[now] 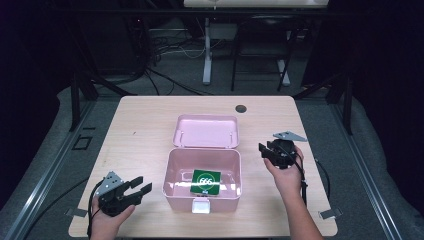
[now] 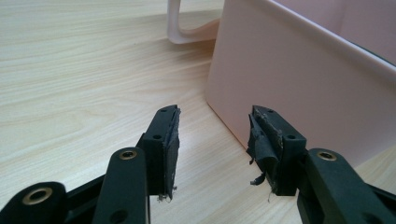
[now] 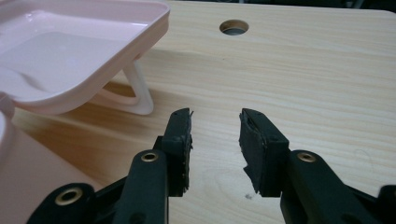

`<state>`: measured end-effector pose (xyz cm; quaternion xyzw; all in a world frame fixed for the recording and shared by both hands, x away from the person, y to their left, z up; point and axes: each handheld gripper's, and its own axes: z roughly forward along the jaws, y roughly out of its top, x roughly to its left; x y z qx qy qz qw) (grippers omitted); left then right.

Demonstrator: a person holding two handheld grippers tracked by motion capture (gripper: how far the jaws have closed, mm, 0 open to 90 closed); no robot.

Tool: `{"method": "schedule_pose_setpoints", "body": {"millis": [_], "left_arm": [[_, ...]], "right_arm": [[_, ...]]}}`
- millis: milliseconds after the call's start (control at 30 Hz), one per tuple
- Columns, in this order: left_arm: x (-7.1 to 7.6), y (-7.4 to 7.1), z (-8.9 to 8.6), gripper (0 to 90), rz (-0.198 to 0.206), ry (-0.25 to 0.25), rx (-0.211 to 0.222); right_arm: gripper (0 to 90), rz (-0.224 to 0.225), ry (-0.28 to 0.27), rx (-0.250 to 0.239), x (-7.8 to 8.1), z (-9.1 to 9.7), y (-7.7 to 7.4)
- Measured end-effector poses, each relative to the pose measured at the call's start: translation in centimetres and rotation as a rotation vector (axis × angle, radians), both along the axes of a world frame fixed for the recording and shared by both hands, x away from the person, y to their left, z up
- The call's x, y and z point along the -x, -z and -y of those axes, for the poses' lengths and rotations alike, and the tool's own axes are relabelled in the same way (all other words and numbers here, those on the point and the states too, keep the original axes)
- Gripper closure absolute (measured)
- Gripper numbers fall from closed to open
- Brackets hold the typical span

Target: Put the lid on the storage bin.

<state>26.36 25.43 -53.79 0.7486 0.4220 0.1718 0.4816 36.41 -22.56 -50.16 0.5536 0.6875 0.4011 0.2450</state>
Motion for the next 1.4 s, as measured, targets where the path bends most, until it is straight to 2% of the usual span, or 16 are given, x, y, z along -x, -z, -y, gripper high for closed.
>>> {"method": "schedule_pose_setpoints", "body": {"millis": [300,467,533,633,733,767,800,833,1000,1133,1300,1400], "left_arm": [[0.0,0.1,0.0,52.7,-0.003,0.005,0.011],[-0.3,-0.5,0.2,51.2,-0.018,0.012,0.025],[-0.6,-0.8,0.5,51.1,-0.012,0.025,0.026],[-0.9,-1.7,1.4,51.1,0.001,0.054,0.023],[-1.0,-2.2,1.8,51.1,0.004,0.064,0.014],[-1.3,-2.7,2.2,51.1,0.008,0.077,0.012],[-1.3,-2.7,2.2,51.1,0.008,0.077,0.012],[-1.7,-3.1,2.5,51.1,0.015,0.075,0.011],[-2.2,-4.0,2.6,51.7,0.013,0.071,0.023],[-2.6,-5.4,2.3,52.7,0.024,0.054,0.033],[-3.1,-6.2,2.8,54.0,0.004,0.075,0.018],[-3.4,-6.5,3.3,54.6,-0.010,0.079,0.017]], "right_arm": [[58.3,0.006,-0.036,-0.023,0.0,-0.7,0.0],[53.9,-0.002,-0.060,-0.079,-0.4,-1.1,-0.5],[53.9,-0.001,-0.066,-0.085,-0.5,-1.3,-0.6],[52.7,-0.012,-0.104,-0.058,-0.8,-2.2,-1.3],[51.1,-0.028,-0.119,-0.075,-1.1,-2.4,-1.7],[49.4,-0.040,-0.128,-0.106,-1.4,-2.6,-2.3],[49.4,-0.040,-0.128,-0.106,-1.4,-2.6,-2.3],[48.5,-0.059,-0.134,-0.116,-1.7,-2.7,-2.7],[48.2,-0.075,-0.143,-0.093,-2.1,-3.4,-3.5],[48.2,-0.105,-0.158,-0.080,-2.7,-4.1,-4.3],[49.0,-0.116,-0.159,-0.063,-3.2,-4.6,-5.0],[49.7,-0.120,-0.164,-0.074,-3.6,-4.7,-5.4]]}}
